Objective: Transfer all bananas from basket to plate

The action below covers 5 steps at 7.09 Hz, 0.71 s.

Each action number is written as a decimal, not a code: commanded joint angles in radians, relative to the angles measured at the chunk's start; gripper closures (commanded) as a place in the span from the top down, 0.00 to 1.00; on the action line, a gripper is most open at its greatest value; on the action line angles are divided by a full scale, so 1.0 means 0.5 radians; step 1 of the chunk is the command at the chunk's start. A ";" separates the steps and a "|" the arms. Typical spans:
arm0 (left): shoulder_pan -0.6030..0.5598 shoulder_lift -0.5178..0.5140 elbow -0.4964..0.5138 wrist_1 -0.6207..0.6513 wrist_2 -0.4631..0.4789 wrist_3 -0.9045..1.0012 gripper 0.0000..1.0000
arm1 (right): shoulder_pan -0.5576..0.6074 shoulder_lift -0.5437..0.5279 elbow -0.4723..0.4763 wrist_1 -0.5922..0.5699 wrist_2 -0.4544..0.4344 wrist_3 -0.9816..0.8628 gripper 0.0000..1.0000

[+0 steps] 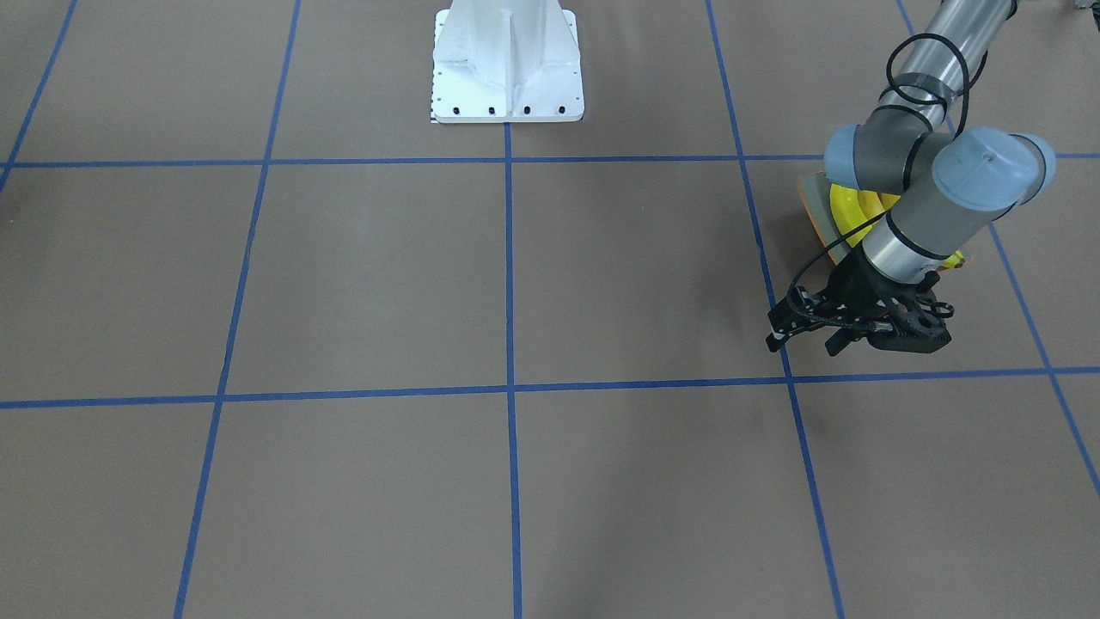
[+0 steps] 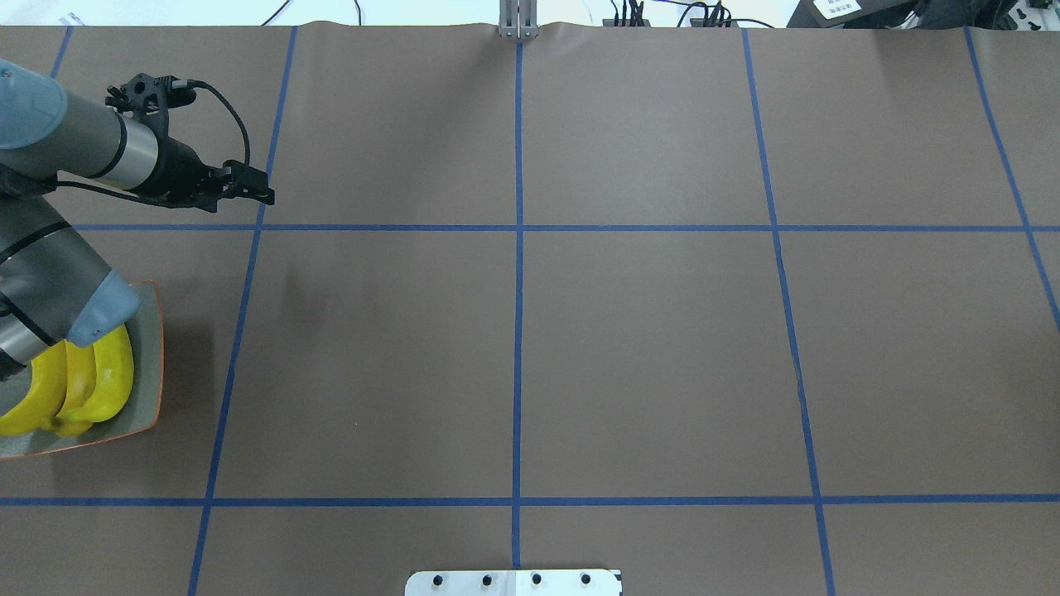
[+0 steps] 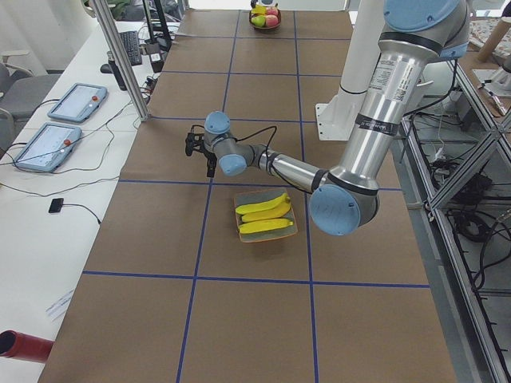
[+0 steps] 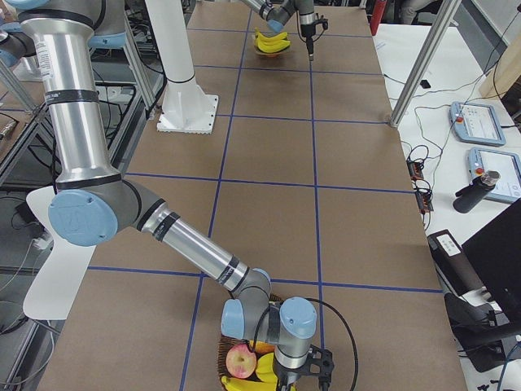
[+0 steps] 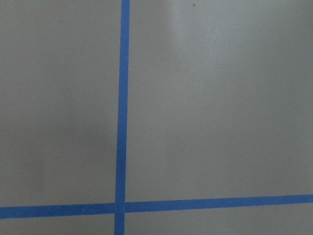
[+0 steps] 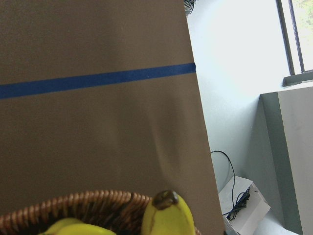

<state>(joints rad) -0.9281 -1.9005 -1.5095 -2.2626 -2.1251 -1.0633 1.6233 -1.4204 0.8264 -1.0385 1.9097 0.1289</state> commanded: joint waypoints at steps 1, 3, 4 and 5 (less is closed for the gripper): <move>0.000 0.000 0.000 0.000 0.001 0.000 1.00 | -0.001 -0.003 -0.011 0.000 0.000 0.000 0.71; 0.000 0.000 0.000 -0.003 -0.002 0.000 1.00 | -0.004 -0.003 -0.015 0.000 0.003 0.000 0.53; 0.000 0.000 -0.003 0.000 -0.002 0.000 1.00 | -0.007 -0.003 -0.015 0.000 0.003 0.000 0.31; 0.000 0.003 -0.003 -0.003 -0.002 0.000 1.00 | -0.007 -0.006 -0.015 0.000 0.003 -0.003 0.05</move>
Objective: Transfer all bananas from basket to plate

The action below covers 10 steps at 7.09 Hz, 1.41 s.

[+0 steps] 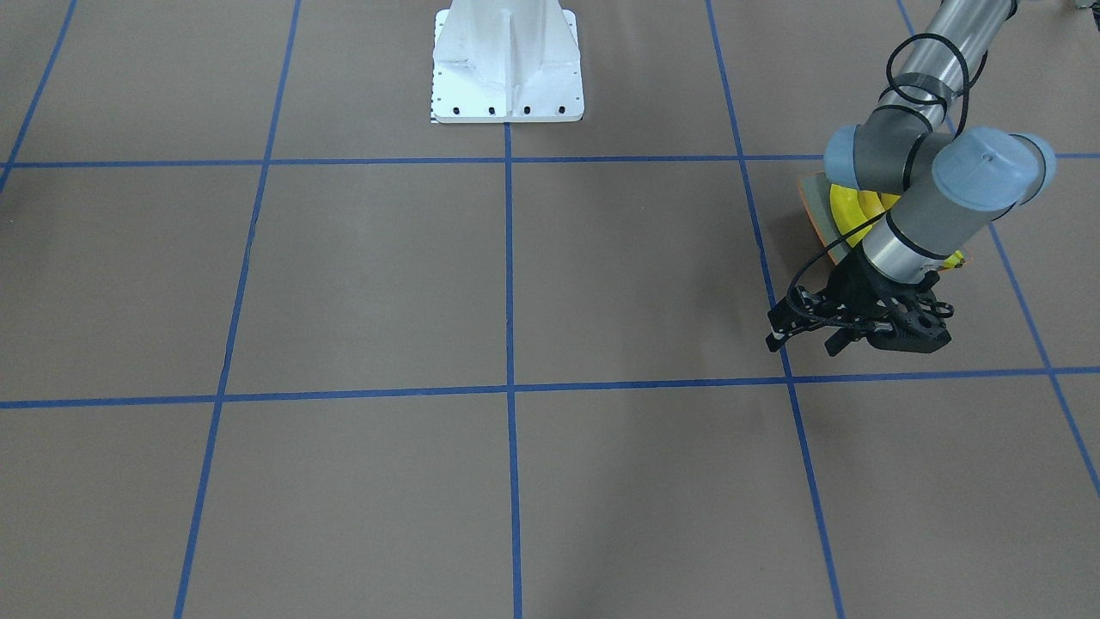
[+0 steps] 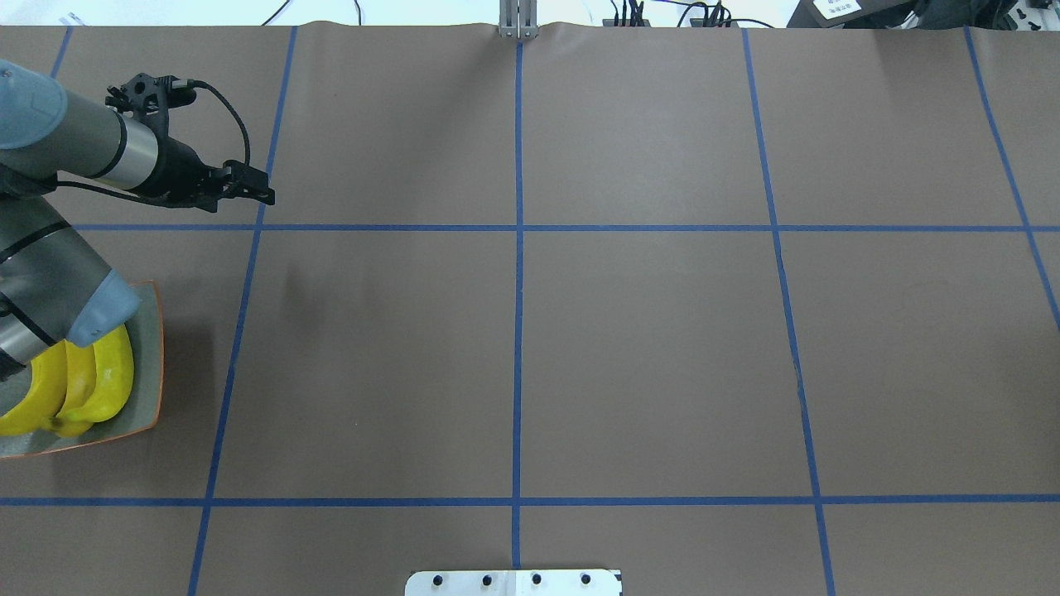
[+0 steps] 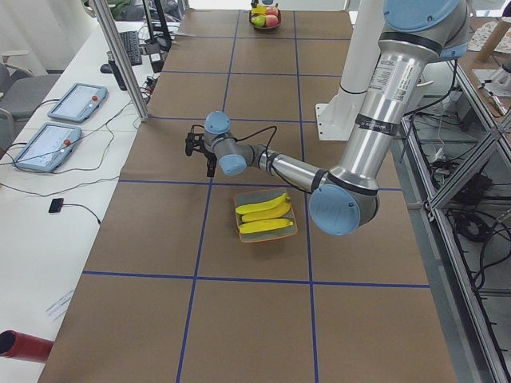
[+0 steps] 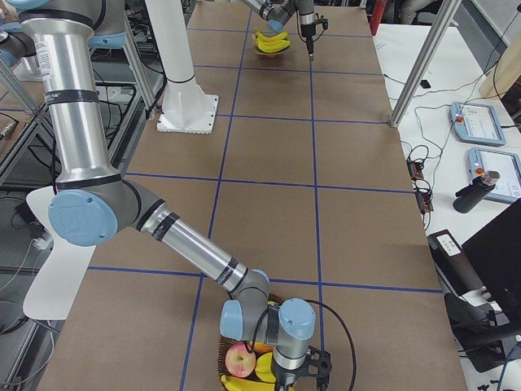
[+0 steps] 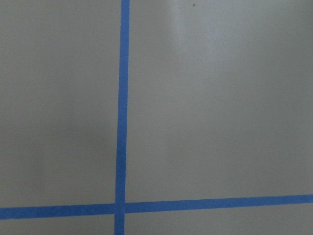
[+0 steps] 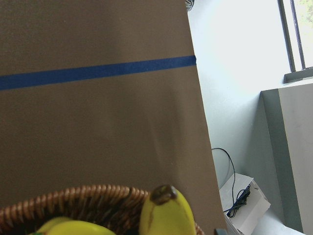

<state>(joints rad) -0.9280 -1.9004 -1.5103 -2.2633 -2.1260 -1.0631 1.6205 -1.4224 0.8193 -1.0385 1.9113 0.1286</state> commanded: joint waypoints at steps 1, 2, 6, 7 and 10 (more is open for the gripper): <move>0.000 0.003 -0.001 -0.002 0.000 0.000 1.00 | -0.004 0.001 0.024 0.000 -0.015 -0.002 0.00; 0.000 0.003 0.002 -0.002 0.000 0.000 1.00 | -0.019 0.007 0.036 -0.003 -0.031 -0.021 0.00; 0.000 0.000 0.005 -0.002 -0.003 -0.003 1.00 | 0.002 -0.103 0.306 -0.131 -0.040 -0.291 0.00; 0.000 0.000 0.011 -0.002 -0.006 0.000 1.00 | 0.063 -0.128 0.370 -0.184 -0.043 -0.385 0.00; 0.000 -0.004 0.020 -0.005 -0.009 -0.003 1.00 | 0.235 -0.119 0.600 -0.395 -0.089 -0.549 0.00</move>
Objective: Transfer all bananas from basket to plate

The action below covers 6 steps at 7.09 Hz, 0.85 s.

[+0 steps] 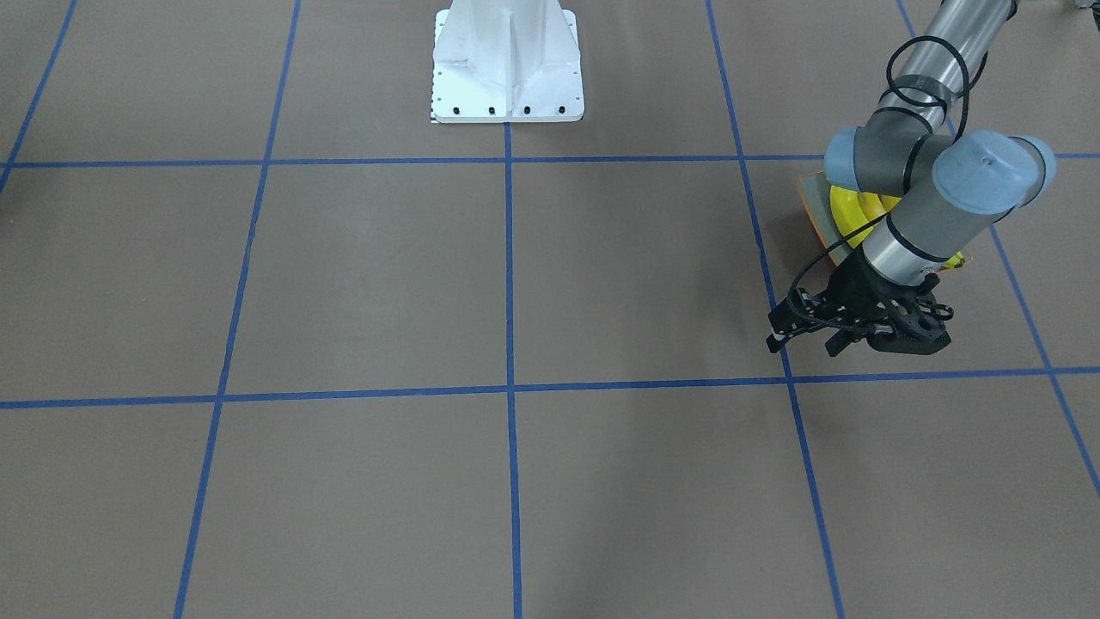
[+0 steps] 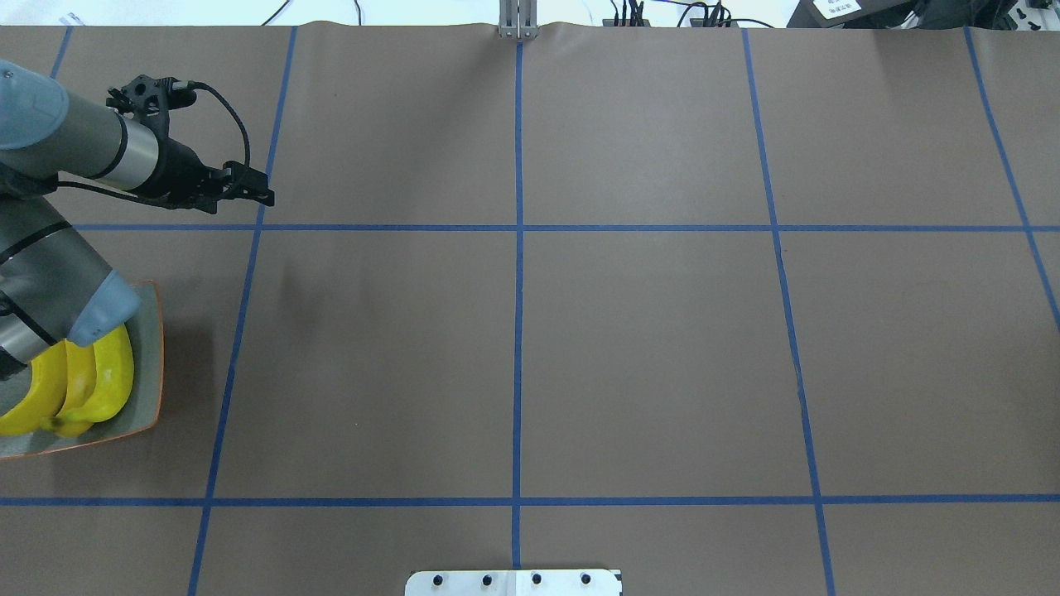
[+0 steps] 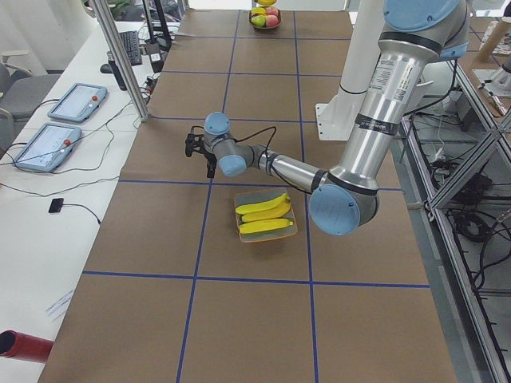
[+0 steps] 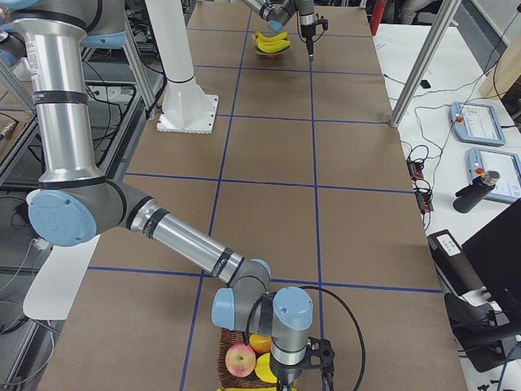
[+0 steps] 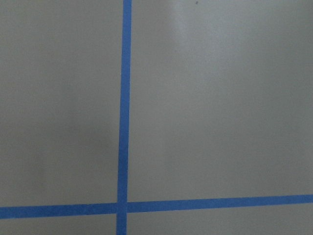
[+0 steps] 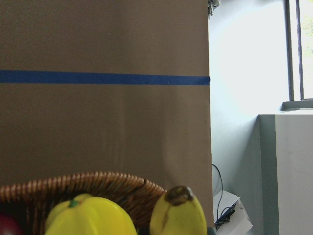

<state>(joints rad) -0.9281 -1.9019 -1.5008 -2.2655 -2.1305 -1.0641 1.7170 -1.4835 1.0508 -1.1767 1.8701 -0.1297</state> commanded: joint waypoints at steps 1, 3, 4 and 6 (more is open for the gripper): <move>0.000 0.000 0.004 0.000 0.000 -0.001 1.00 | 0.042 0.046 0.205 -0.171 -0.007 -0.005 0.00; 0.000 0.000 0.004 0.000 -0.006 -0.001 1.00 | -0.046 0.400 0.230 -0.571 0.042 0.169 0.00; 0.000 0.003 -0.002 0.000 -0.013 -0.013 1.00 | -0.178 0.590 0.227 -0.740 0.149 0.286 0.00; 0.000 -0.007 -0.026 0.006 -0.025 -0.022 1.00 | -0.487 0.806 0.254 -0.782 0.428 0.705 0.00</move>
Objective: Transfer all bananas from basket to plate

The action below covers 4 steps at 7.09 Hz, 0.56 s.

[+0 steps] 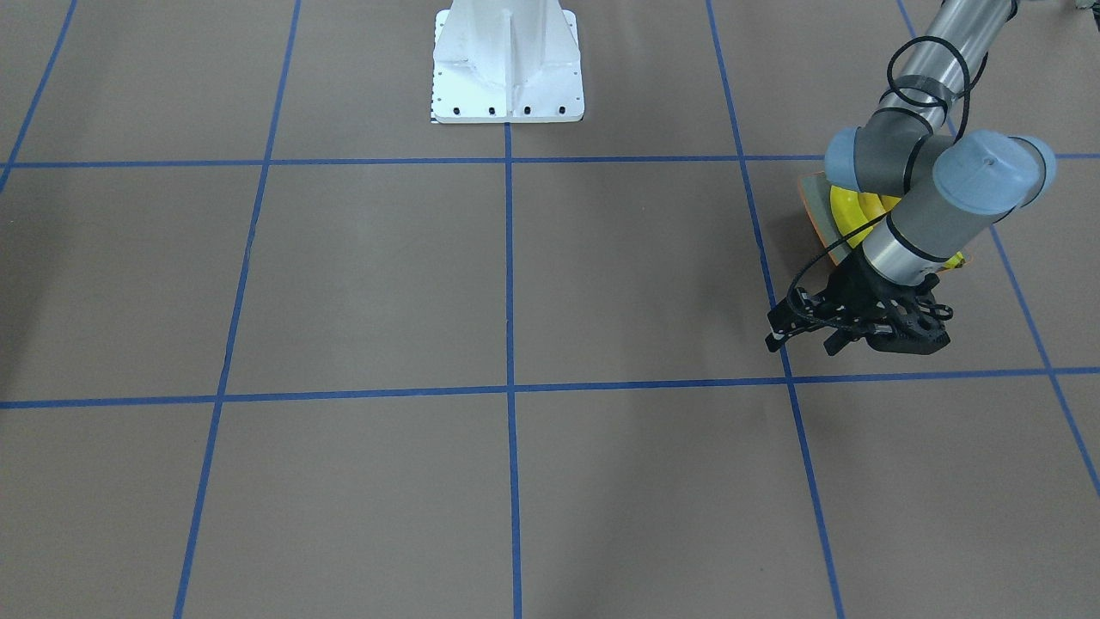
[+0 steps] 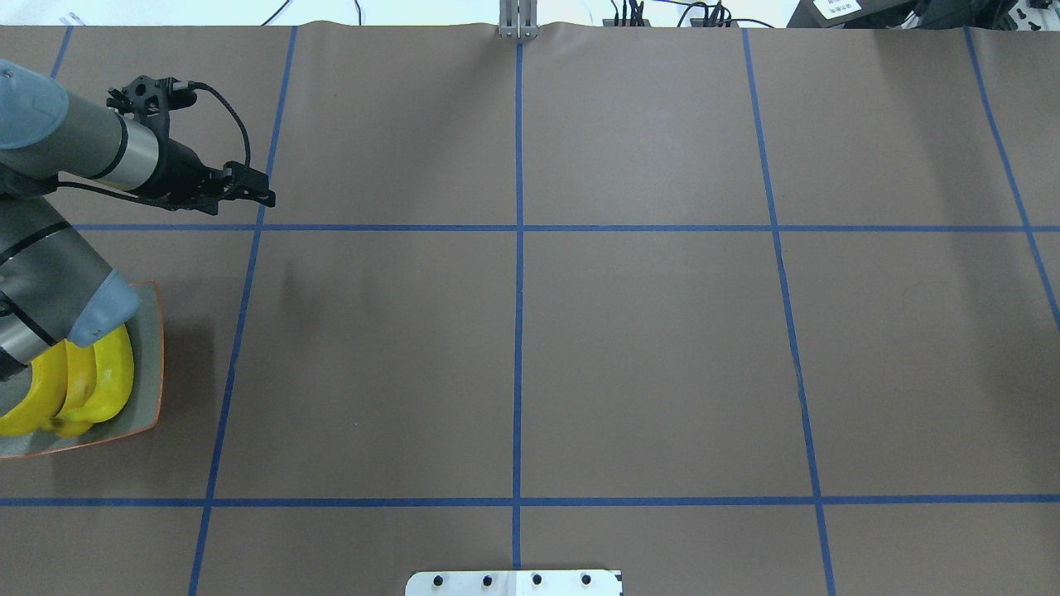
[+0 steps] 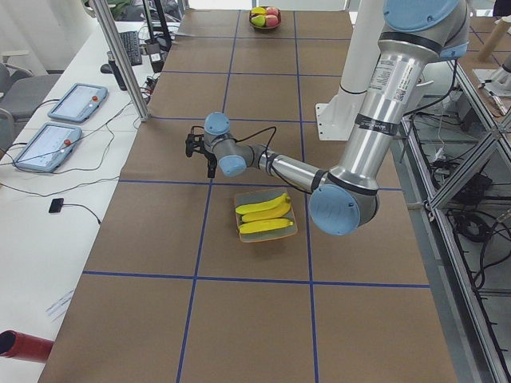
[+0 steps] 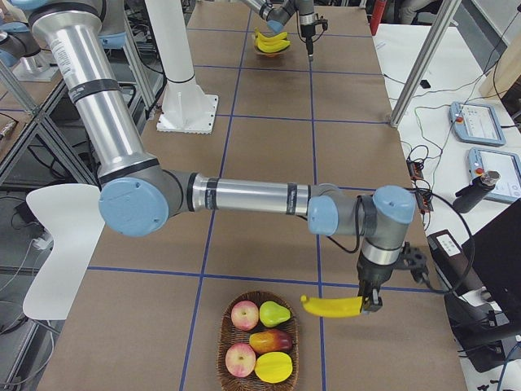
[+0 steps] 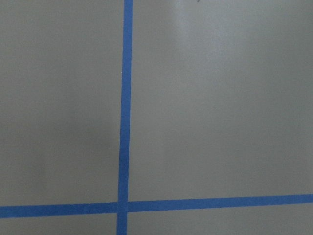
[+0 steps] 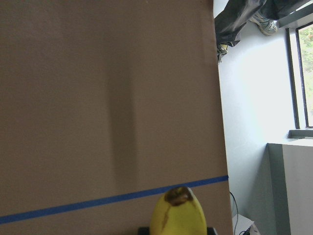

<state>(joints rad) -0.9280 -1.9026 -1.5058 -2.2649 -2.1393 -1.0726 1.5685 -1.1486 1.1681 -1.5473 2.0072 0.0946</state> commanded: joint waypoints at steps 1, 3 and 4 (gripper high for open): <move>0.003 -0.023 -0.014 0.008 -0.007 -0.006 1.00 | -0.386 0.189 0.105 -0.038 0.179 0.532 0.00; 0.003 -0.057 -0.017 0.011 -0.038 -0.021 1.00 | -0.657 0.345 0.194 -0.041 0.362 0.975 0.00; 0.003 -0.091 -0.020 0.008 -0.102 -0.161 1.00 | -0.719 0.361 0.289 -0.044 0.467 1.125 0.00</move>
<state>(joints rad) -0.9266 -1.9306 -1.5139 -2.2602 -2.1611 -1.0978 1.2636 -0.9903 1.2646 -1.5678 2.1760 0.5500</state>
